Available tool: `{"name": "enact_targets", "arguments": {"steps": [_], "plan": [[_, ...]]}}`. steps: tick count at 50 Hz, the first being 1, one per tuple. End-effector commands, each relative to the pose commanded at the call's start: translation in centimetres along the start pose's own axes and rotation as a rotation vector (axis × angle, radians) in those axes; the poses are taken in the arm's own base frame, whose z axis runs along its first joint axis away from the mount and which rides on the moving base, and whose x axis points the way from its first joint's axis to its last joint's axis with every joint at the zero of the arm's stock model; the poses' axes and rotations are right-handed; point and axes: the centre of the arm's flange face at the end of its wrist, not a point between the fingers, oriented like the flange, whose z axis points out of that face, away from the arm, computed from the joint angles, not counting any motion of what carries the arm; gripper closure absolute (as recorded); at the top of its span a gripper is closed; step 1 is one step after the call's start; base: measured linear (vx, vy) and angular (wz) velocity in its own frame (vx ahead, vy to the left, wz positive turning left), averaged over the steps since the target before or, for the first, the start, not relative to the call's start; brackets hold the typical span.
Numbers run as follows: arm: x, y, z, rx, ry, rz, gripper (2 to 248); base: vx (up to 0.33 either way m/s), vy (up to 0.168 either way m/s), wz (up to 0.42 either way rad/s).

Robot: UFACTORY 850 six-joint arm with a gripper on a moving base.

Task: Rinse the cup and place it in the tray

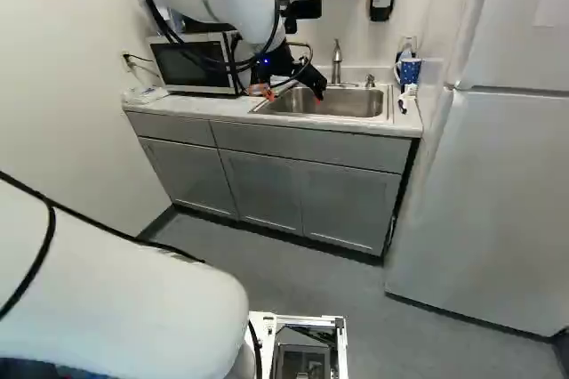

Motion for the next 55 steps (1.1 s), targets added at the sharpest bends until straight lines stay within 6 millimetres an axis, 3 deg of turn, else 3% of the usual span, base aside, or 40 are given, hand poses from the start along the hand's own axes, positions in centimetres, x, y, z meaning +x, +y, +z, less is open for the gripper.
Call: {"name": "enact_targets", "arguments": {"steps": [28,55], "plan": [[0.00,0.00,0.00,0.000,0.000,0.000,3,-0.108,0.057,-0.021],[-0.07,-0.04,0.11,0.001,0.002,-0.001,3,-0.001,0.000,0.001]]}}
